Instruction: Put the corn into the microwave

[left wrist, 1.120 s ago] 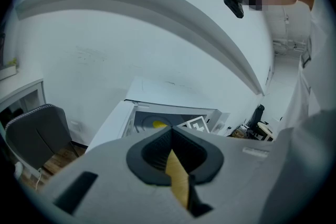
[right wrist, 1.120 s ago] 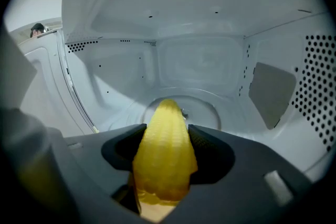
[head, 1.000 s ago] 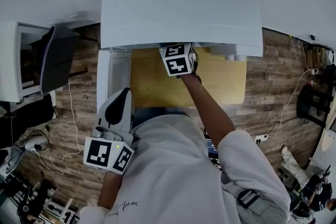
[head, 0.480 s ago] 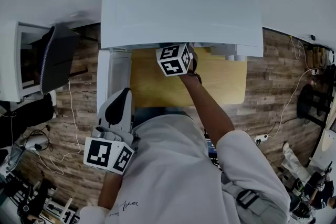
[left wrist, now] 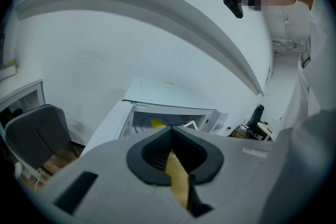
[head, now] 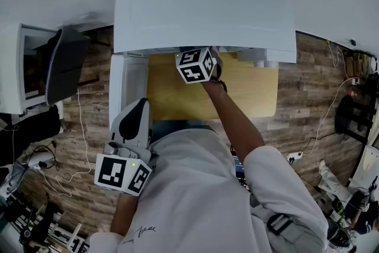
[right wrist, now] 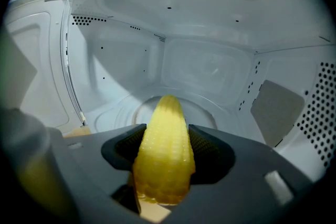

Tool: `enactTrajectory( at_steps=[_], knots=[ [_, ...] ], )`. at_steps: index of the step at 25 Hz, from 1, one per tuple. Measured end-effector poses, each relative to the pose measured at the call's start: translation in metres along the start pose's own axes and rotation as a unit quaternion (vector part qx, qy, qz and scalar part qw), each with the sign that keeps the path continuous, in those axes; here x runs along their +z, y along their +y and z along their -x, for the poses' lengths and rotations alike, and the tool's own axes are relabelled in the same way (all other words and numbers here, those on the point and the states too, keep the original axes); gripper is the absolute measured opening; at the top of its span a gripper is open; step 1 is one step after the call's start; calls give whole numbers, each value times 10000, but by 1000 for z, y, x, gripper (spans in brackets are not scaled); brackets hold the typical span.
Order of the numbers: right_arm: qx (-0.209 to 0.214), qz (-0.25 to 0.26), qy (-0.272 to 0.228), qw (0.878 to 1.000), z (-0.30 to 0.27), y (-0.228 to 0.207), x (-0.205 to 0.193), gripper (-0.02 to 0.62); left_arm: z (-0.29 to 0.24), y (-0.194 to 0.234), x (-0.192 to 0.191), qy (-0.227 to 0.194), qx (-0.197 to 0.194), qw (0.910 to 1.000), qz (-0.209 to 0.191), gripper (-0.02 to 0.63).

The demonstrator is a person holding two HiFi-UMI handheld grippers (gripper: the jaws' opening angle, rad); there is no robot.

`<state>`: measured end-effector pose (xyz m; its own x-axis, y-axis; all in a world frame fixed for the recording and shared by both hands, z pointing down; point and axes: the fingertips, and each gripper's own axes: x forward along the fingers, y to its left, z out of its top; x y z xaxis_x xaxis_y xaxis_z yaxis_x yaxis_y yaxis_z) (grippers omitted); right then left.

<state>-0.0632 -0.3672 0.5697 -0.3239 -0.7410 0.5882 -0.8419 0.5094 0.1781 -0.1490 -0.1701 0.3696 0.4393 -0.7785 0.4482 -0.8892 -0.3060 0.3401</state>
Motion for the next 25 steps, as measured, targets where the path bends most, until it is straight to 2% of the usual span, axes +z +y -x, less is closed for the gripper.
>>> enactTrajectory(
  at_steps=[13, 25],
  knots=[
    [234, -260, -108, 9993, 6, -1, 2, 288, -1, -8, -2, -26, -54, 10000, -23, -11],
    [240, -466, -242, 9983, 27, -6, 8, 288, 3, -25, -1, -84, -142, 9998, -93, -11]
  ],
)
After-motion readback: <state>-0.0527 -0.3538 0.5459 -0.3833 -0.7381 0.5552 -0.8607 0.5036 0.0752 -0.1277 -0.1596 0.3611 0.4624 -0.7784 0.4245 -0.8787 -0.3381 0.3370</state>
